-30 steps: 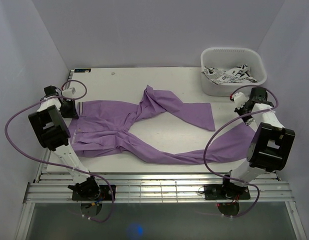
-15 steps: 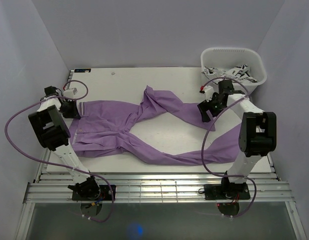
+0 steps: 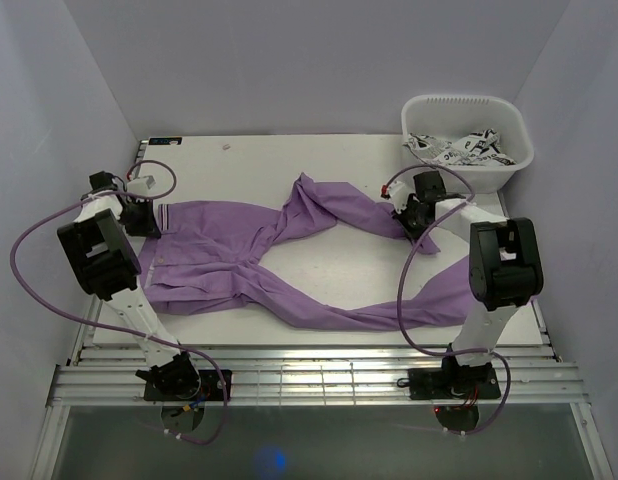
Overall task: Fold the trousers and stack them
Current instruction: Flatten the trousers out
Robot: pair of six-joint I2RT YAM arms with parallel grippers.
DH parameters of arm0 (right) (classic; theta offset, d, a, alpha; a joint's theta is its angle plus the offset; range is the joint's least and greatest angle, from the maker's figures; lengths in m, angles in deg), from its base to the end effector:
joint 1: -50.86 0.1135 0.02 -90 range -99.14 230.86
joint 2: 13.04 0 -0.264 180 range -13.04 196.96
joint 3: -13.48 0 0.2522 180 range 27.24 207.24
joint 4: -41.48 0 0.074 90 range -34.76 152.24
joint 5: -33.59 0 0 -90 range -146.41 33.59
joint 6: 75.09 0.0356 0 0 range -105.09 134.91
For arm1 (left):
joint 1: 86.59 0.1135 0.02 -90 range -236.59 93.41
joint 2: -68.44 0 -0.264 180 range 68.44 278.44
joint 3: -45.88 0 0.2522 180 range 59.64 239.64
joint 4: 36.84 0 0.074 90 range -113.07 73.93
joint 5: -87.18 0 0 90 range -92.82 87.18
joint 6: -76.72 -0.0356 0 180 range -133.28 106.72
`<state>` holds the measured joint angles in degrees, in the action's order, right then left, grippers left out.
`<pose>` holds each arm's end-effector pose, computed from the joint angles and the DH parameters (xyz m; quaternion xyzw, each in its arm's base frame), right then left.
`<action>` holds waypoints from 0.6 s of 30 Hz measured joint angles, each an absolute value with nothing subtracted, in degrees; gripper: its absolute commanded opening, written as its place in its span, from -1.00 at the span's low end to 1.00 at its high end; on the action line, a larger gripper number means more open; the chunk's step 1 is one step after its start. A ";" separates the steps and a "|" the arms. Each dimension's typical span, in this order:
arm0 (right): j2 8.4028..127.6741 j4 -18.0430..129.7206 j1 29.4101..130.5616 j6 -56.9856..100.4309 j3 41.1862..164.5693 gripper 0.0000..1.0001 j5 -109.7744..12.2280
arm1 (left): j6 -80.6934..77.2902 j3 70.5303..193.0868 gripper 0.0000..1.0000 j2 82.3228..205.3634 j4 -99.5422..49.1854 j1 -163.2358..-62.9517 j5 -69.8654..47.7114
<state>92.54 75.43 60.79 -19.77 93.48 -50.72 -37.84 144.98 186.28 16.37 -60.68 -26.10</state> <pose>0.3677 0.0679 0.1646 -0.3778 0.8866 -0.0095 0.2666 0.3796 0.1688 0.1645 0.0203 0.9676 -0.1147 0.2239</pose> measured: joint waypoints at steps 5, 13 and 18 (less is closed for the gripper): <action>87.16 74.82 51.98 -25.80 87.27 -0.84 -56.53 | -37.82 145.46 -1.00 186.43 16.32 -60.66 -25.21; 79.97 77.37 36.53 -36.58 85.26 -0.84 -61.82 | -36.64 148.11 -1.00 188.27 15.38 -60.53 -23.79; 80.73 77.09 32.31 -40.42 85.26 -0.84 -61.52 | -35.72 148.63 -1.00 188.70 14.57 -60.44 -23.13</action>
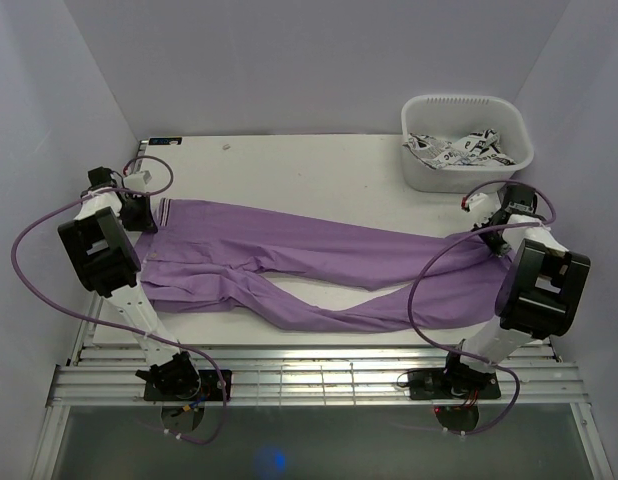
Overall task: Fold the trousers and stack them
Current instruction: Flatten the trousers out
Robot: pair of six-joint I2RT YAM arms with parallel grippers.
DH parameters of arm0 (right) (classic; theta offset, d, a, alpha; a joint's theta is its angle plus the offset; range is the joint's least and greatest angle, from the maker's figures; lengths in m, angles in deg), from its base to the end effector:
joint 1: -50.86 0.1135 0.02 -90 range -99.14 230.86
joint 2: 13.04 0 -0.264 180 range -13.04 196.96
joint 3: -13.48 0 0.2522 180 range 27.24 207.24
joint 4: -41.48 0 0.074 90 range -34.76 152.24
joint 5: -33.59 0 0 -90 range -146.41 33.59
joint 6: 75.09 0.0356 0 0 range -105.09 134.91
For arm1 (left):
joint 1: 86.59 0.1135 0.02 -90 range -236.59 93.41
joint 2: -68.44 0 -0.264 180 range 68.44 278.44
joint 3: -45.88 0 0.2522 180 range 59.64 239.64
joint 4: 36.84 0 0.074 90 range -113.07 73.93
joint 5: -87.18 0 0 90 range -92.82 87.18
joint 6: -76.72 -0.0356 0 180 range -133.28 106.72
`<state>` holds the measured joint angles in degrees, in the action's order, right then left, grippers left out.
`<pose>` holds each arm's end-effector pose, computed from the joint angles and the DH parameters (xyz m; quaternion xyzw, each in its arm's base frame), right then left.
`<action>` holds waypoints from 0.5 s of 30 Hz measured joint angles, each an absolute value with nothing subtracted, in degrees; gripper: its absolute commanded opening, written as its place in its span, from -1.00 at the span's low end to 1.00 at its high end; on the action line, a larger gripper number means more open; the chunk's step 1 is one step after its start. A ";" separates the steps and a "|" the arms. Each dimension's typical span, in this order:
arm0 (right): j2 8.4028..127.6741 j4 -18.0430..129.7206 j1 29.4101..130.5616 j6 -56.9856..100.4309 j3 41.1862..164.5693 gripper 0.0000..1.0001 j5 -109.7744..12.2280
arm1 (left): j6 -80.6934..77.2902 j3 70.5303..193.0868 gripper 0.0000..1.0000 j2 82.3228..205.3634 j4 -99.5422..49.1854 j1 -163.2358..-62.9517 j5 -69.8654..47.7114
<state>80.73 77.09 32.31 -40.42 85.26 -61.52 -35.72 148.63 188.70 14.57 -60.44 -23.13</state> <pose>0.3117 -0.1079 0.1901 -0.2909 0.9143 -0.2017 0.1970 0.3934 0.1794 0.1654 0.0009 0.9683 -0.0839 0.2354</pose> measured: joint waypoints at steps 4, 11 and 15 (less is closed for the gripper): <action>81.24 77.15 31.26 -40.97 85.31 -0.84 -60.18 | -35.72 148.63 -1.00 188.73 14.57 -60.44 -23.22; 84.21 78.75 32.77 -36.86 91.73 -0.70 -57.69 | -35.74 149.66 -1.00 189.23 14.64 -60.31 -22.83; 85.39 79.45 35.29 -33.49 94.53 0.16 -57.41 | -36.09 150.44 -0.57 189.47 14.60 -59.92 -21.95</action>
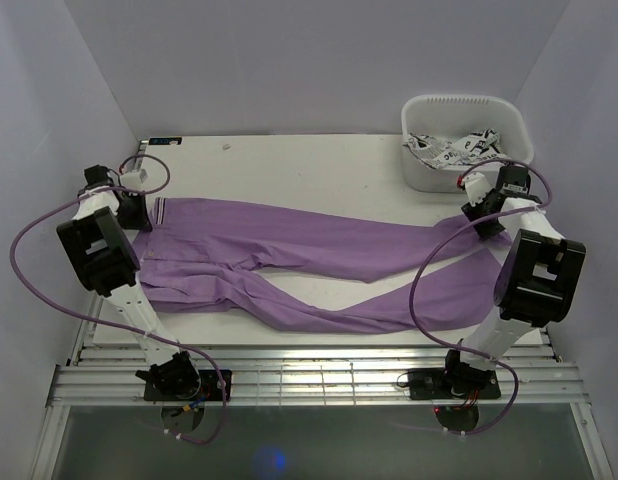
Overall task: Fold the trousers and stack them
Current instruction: Flatten the trousers out
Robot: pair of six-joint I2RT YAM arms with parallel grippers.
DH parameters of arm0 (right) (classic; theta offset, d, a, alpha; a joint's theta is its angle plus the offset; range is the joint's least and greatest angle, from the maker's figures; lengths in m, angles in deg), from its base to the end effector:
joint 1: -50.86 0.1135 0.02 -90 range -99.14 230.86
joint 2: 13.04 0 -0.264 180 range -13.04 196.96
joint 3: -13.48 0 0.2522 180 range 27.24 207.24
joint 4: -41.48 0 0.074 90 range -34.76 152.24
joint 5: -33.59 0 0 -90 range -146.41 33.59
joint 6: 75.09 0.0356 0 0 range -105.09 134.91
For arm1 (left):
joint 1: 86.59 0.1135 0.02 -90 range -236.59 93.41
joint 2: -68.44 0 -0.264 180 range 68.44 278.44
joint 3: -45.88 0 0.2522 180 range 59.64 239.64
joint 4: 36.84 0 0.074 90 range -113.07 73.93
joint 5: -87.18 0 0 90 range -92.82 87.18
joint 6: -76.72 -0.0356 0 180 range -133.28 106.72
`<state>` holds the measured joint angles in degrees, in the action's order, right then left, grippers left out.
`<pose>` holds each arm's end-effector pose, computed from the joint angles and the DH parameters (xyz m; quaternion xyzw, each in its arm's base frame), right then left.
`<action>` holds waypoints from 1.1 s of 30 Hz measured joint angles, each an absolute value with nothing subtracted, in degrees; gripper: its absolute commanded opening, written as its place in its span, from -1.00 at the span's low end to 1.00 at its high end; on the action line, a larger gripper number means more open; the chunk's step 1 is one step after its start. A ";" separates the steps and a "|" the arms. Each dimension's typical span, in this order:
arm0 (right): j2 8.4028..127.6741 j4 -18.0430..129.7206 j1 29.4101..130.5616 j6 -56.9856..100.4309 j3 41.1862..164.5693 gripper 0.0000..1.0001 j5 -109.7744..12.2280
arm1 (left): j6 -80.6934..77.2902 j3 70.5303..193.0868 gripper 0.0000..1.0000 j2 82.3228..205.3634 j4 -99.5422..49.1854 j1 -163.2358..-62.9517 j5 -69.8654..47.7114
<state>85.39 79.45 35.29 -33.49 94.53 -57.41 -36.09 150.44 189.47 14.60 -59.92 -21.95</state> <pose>0.3483 -0.0977 0.2092 -0.2673 0.9164 -0.1648 0.2482 0.3970 0.1864 0.1685 -0.0008 0.9684 -0.0691 0.2398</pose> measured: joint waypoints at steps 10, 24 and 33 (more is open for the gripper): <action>83.84 86.44 36.29 -30.04 96.26 0.40 -53.54 | -36.09 147.36 0.10 183.87 13.96 -59.74 -26.19; 85.85 88.24 29.87 -43.85 98.05 0.25 -51.68 | -37.01 146.12 0.06 182.48 13.46 -68.44 -31.15; 89.08 86.09 24.27 -60.53 99.47 0.42 -48.69 | -37.84 145.81 0.07 182.69 13.98 -67.79 -30.65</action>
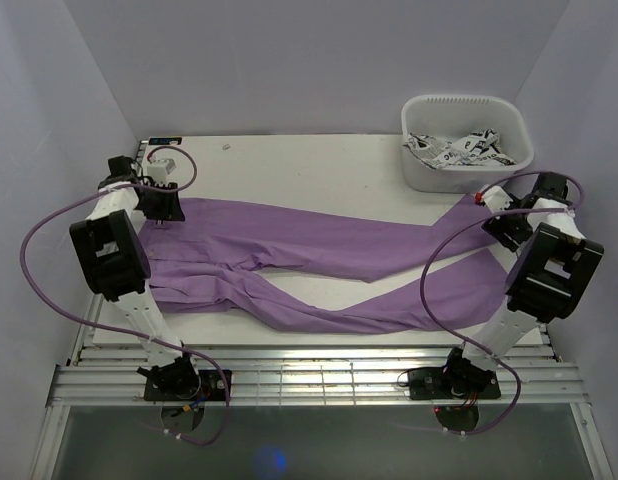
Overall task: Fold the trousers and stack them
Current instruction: Flatten the trousers out
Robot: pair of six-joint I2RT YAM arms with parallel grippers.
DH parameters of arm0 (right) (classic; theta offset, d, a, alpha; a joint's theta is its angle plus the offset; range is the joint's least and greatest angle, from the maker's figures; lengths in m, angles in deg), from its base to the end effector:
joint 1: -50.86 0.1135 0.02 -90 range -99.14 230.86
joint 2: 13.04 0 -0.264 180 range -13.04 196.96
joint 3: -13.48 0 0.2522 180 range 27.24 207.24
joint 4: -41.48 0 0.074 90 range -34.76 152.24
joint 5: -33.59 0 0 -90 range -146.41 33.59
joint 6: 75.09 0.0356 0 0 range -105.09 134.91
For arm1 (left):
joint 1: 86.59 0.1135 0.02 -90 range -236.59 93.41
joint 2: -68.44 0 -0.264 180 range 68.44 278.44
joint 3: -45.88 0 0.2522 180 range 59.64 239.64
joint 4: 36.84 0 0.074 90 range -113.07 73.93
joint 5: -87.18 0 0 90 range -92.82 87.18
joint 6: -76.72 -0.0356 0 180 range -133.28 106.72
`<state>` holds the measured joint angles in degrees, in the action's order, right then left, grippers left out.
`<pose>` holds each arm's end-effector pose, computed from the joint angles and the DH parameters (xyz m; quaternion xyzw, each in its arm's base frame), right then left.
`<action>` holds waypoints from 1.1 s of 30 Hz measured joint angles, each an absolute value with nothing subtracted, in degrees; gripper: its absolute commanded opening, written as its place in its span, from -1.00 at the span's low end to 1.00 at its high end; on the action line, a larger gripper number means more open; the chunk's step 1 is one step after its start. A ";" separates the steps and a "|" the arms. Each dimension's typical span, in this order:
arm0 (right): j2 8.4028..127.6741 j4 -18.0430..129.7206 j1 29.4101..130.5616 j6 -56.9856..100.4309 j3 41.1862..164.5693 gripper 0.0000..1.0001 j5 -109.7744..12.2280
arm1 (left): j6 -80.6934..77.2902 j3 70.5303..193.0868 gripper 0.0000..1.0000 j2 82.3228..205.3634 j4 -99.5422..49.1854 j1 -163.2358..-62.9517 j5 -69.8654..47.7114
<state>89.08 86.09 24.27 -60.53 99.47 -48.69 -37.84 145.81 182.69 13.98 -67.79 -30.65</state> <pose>0.3340 -0.1618 0.2062 -0.4147 0.8720 -0.1549 0.2092 0.4002 0.1187 0.1961 0.0993 0.9441 -0.1410 0.2809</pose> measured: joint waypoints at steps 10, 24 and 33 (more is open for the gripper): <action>96.43 81.33 25.17 -67.90 99.62 -0.31 -46.68 | -37.62 146.58 0.00 185.75 14.40 -67.57 -28.66; 79.97 91.12 25.17 -72.64 95.30 -0.84 -49.04 | -32.88 149.11 -1.00 189.93 11.03 -65.69 -23.68; 64.15 103.75 25.17 -74.21 101.24 -0.85 -50.52 | -31.74 143.71 -1.00 187.26 4.45 -62.23 -23.72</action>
<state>64.15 103.75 25.17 -74.21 101.24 -50.52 -31.74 143.71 187.26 4.45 -62.23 -23.72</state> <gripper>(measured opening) 0.078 0.022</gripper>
